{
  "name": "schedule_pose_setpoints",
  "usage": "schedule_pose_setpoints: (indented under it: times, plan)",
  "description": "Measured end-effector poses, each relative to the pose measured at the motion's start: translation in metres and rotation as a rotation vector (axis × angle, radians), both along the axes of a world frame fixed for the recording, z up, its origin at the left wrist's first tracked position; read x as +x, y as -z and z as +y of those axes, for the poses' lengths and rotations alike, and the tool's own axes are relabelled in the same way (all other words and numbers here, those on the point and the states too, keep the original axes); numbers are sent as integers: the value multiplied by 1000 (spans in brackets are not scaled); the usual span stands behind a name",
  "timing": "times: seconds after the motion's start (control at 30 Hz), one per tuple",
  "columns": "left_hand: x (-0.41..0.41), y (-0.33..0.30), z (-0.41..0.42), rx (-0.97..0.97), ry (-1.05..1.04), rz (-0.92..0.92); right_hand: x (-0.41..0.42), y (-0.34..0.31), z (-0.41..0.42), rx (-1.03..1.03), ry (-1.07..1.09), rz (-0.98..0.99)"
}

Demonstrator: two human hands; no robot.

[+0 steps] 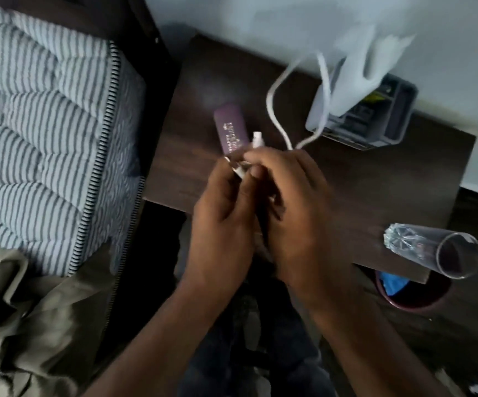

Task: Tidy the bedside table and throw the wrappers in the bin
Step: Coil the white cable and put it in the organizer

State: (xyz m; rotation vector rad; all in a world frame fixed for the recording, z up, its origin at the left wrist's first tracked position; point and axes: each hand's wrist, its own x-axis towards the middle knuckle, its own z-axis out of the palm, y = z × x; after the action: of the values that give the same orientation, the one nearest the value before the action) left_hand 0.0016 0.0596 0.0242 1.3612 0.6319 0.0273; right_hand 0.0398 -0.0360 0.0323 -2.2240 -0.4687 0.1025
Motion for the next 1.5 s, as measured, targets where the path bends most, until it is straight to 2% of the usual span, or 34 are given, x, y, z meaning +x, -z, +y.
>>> schedule_pose_setpoints:
  times: [0.13, 0.23, 0.37, 0.57, 0.7, 0.8, 0.93, 1.0, 1.07, 1.13, 1.23, 1.3, 1.43, 1.5]
  plan:
    - [7, 11, -50, 6, 124, 18, 5, 3, -63, -38, 169, 42]
    - [12, 34, -80, -68, 177, 130, 10, 18, -100, -17, 280, 227]
    - [21, 61, -100, -10, 178, 265, 21, 48, -131, 54, 360, 427]
    - [20, 83, -104, 11, 134, 435, 25, 78, -148, 5, 525, 439]
    - [11, 87, -101, 176, 334, 469, 18, 78, -148, -101, 554, 344]
    - [6, 92, -98, 340, 458, 515, 15, 80, -145, -119, 588, 379]
    - [9, 100, -91, 437, 552, 564, 27, 81, -135, -48, 642, 449]
    - [16, 99, -85, 481, 547, 524, 41, 83, -123, 12, 589, 562]
    - [26, 89, -83, 495, 537, 387, 57, 79, -107, 143, 569, 724]
    - [35, 77, -82, 569, 416, 265, 69, 74, -97, 298, 567, 809]
    - [55, 60, -71, 686, 196, 161, 68, 58, -99, 316, 478, 722]
    - [72, 49, -64, 629, 145, 120, 55, 45, -109, 293, 416, 691]
    - [101, 35, -60, 474, 83, 185, 27, 23, -146, 255, 275, 697]
    - [104, 27, -60, 554, 77, 118, 24, 19, -166, 285, 287, 714]
